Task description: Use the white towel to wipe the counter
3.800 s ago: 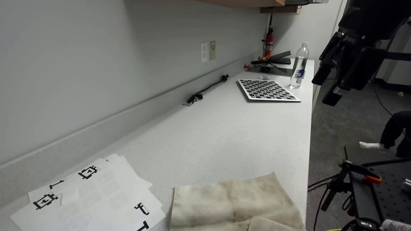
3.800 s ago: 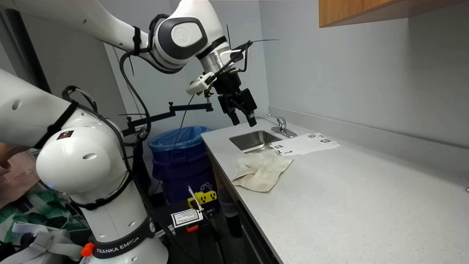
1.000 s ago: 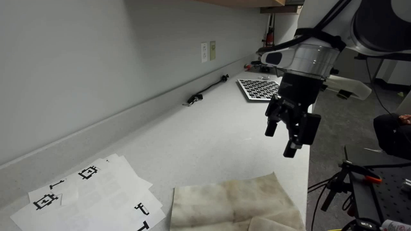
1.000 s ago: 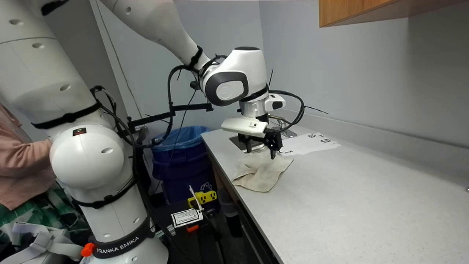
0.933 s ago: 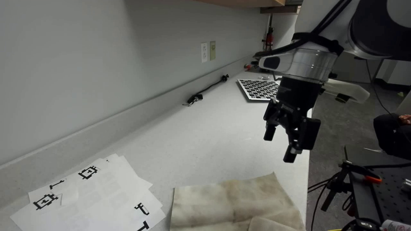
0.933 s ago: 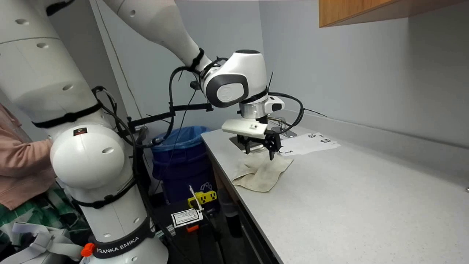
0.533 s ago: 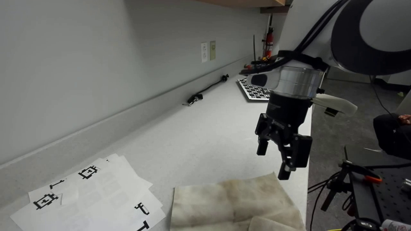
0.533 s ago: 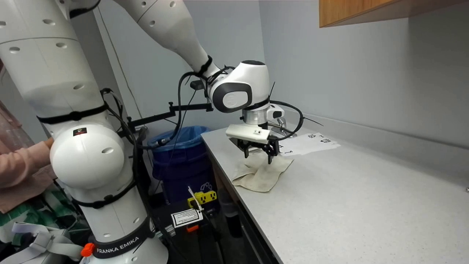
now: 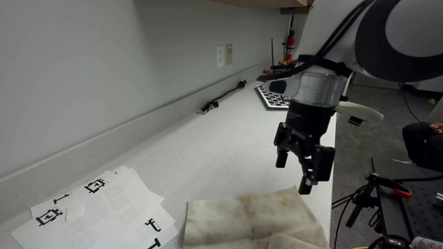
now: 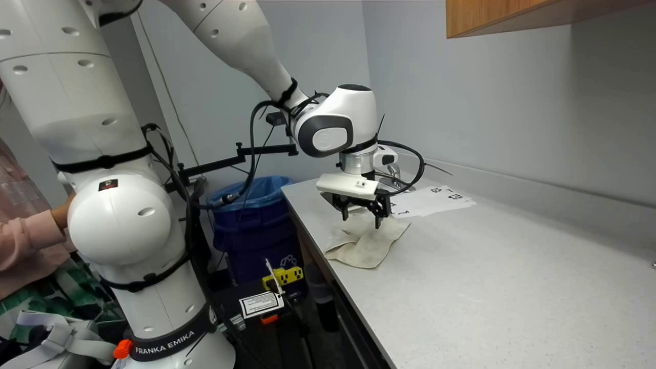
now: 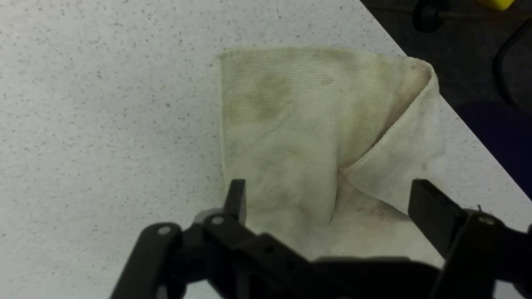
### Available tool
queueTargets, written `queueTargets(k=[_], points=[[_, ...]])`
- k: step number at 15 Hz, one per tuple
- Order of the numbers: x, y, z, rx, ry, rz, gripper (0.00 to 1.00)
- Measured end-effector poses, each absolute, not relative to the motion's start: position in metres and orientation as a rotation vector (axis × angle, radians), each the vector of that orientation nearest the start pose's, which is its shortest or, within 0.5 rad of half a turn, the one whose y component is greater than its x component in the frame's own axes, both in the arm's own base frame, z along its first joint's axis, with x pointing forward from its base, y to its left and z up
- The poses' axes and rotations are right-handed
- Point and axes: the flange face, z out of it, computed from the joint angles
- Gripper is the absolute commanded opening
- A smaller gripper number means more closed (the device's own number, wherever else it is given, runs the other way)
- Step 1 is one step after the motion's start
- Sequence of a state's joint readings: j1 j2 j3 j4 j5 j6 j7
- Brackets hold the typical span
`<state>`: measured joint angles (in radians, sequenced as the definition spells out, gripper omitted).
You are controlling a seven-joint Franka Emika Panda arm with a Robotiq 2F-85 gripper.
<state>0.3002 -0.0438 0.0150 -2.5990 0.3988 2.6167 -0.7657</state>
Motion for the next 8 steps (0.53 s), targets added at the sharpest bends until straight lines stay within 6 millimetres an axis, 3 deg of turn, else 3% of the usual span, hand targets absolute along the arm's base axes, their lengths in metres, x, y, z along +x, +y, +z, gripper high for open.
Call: queueTargets(k=[8], points=[[0.425,0.189,0.274,-2.682,-1.255,-0.211,1.00]])
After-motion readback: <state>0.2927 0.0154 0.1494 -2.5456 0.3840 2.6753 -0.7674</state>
